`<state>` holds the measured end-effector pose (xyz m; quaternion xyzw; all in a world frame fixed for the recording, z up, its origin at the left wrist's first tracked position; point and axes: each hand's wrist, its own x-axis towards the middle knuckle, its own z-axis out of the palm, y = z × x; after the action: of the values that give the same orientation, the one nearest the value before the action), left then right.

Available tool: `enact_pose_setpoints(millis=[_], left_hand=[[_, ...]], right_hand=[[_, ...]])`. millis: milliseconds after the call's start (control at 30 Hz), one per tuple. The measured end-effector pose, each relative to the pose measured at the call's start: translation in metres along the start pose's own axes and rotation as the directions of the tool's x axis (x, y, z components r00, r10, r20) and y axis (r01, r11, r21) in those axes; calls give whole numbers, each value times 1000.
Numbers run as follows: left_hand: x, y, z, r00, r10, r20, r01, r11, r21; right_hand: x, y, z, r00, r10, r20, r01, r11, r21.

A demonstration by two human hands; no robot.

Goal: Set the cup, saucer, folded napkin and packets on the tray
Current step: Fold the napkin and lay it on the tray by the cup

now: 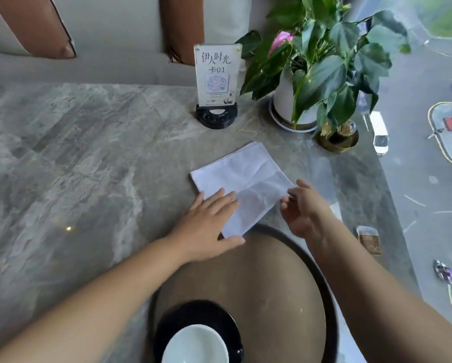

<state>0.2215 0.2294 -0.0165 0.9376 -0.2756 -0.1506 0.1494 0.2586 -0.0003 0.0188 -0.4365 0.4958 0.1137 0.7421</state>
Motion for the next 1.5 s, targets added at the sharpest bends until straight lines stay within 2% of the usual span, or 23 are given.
enact_pose_setpoints(millis=[100,200,300,367,467,567,633,700,767,800,900,967,1133,1333,1400,1433,1500], left_hand=[[-13,21,13,999,41,3,-41,988,147],[-19,22,12,987,79,-139,-52,981,190],[-21,5,3,950,79,-301,-60,996,71],[-24,-2,-7,947,20,-321,-26,1000,-15],[-28,-10,-15,949,-61,-308,23,992,-126],[-30,-17,-17,938,-125,-322,59,977,-207],[-29,-19,-17,934,-157,-322,65,958,-278],[-25,-20,-18,925,-237,-297,112,917,-383],[-18,-22,-20,903,-338,-265,182,860,-477],[-13,-24,-22,888,-389,-245,221,828,-515],[8,-30,-24,828,-518,-214,330,760,-560],[23,-34,-23,796,-576,-187,390,723,-569],[50,-46,-14,745,-654,-132,496,674,-547],[59,-50,-6,721,-685,-105,584,683,-439],[60,-47,-6,715,-685,-140,602,705,-375],[59,-45,-4,712,-677,-185,601,724,-338],[56,-39,1,732,-608,-309,565,794,-225]], right_hand=[[-12,3,-7,998,49,43,-51,997,52],[-19,5,-18,997,32,68,-31,999,-13],[-21,5,-34,979,-145,140,167,973,-157],[-21,5,-47,927,-246,283,332,890,-314],[-22,-2,-68,821,-173,543,521,616,-591],[-18,-8,-79,772,-108,627,632,239,-737],[-13,-10,-75,723,-206,659,673,-4,-740],[-9,-13,-67,631,-323,705,716,-107,-690],[-2,-20,-56,574,-395,717,748,-103,-655],[4,-25,-48,579,-415,702,753,-60,-656],[28,-37,-23,649,-432,626,723,93,-685],[45,-39,-5,685,-445,576,690,143,-710],[79,-32,19,701,-502,506,620,78,-781],[94,-23,21,756,-491,434,514,35,-857],[90,-21,22,707,-540,457,516,-48,-855],[88,-19,22,639,-592,491,527,-128,-840],[84,-15,16,445,-660,605,547,-334,-767]])
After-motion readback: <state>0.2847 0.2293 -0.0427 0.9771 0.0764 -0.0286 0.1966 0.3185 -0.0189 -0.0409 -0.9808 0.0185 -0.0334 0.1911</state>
